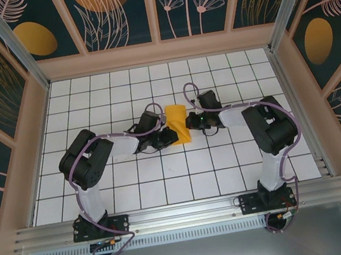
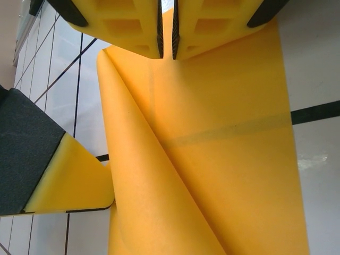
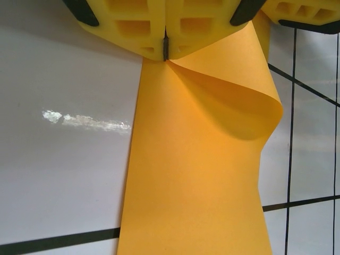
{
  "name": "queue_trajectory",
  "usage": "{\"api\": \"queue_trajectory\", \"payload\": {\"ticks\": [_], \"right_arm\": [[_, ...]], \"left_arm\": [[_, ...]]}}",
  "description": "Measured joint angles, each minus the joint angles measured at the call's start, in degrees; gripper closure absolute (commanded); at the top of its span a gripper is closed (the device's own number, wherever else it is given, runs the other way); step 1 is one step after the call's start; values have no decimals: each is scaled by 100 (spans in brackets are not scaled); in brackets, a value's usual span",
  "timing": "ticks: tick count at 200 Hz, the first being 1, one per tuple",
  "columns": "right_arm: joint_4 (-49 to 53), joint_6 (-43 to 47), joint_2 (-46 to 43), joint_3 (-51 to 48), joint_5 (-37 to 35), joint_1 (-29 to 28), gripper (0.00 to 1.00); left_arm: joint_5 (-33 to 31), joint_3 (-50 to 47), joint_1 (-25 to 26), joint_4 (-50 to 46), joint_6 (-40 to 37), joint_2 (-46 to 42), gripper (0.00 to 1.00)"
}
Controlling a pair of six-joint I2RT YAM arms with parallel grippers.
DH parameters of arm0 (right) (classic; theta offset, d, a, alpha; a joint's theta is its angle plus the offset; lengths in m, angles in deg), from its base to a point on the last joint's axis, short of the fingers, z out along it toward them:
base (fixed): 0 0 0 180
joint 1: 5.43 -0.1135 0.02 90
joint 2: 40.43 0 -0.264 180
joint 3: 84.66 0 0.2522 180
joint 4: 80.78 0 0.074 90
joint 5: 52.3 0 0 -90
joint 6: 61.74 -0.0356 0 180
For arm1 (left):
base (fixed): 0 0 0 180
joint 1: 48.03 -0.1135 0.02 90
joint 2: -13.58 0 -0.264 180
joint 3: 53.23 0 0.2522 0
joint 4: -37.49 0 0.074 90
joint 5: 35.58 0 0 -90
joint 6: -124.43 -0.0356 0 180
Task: Fold a paper plane with a square sheet of paper (pick it up from the middle)
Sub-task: Fold the triangle a second time at the center of the table.
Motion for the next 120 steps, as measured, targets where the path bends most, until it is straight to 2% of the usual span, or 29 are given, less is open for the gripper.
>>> {"api": "queue_trajectory", "payload": {"ticks": [64,120], "right_arm": [[0,31,7,4,0,0,98],[0,31,7,4,0,0,98]], "left_arm": [[-136,476,0,-2,-2,-151,82],[-348,929,0,210,129,7,87]]}}
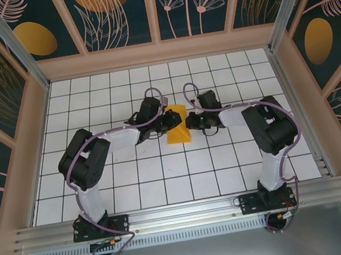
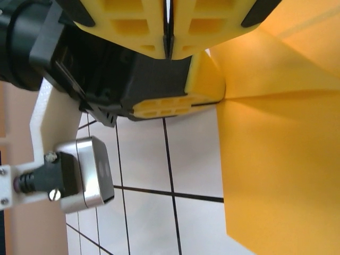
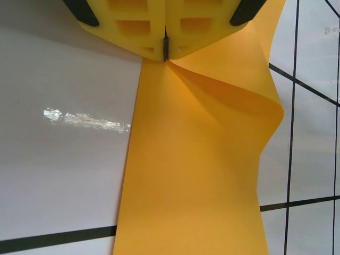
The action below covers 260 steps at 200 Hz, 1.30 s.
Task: Fold a paper plane with a square sheet of paper (pick it up from the middle)
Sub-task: Fold the triangle a second time at the center of the table.
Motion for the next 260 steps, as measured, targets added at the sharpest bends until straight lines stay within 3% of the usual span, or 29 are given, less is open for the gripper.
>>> {"api": "queue_trajectory", "payload": {"ticks": [260], "right_arm": [[0,0,48,44,4,0,96]], "left_arm": [[-317,37,0,-391,-9,496,90]]}}
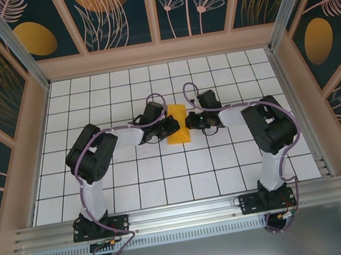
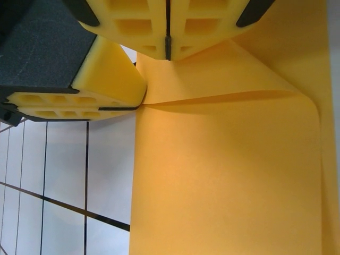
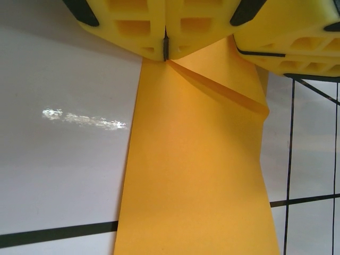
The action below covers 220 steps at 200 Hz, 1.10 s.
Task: Fold a paper plane with a square sheet of paper (pick it up from the middle)
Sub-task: Fold the triangle a second time at the center of the table.
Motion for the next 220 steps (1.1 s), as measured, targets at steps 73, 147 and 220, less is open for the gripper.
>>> {"api": "queue_trajectory", "payload": {"ticks": [73,147,220], "right_arm": [[0,0,26,33,15,2,96],[2,0,37,48,17,2,93],[2,0,70,76,35,2,92]], "left_arm": [[-22,0,0,-46,0,15,90],[-133,0,0,-83,0,15,90],[-260,-24,0,-195,4,15,90]]}}
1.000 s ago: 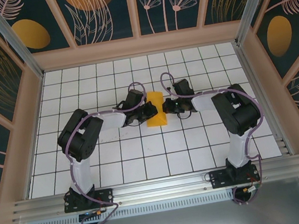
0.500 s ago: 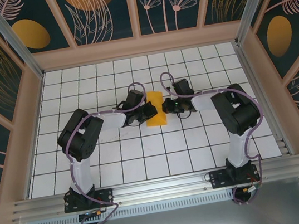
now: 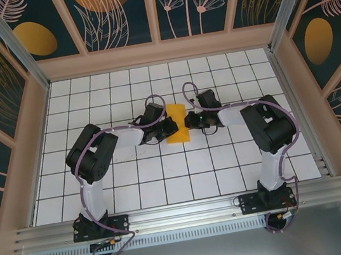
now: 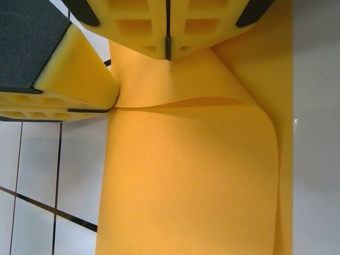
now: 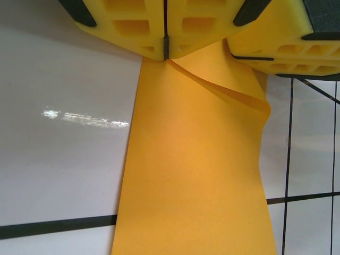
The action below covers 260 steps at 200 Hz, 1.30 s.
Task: Fold a paper plane with a square sheet of paper (pick it up from the middle)
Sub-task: Fold the triangle a second time at the center of the table.
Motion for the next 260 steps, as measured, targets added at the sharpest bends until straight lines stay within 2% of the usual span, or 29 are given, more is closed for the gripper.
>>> {"api": "queue_trajectory", "payload": {"ticks": [52,92,135,171,223,260], "right_arm": [[48,0,2,31,0,-2,92],[136,-42,-28,57,2,-2,87],[308,-208,-669,55,-133,15,82],[299,-225,-1176,-87,-138,-9,86],[450,-326,-1169,-306,155,-380,91],[452,-328,-957,-358,310,-422,92]], "left_arm": [[-15,-9,0,0,2,0,90],[-35,-13,0,-2,26,0,91],[-66,-13,2,-22,68,0,91],[-122,-13,20,-24,87,0,92],[-131,-15,22,-24,133,0,92],[-133,-24,22,-15,170,0,92]]}}
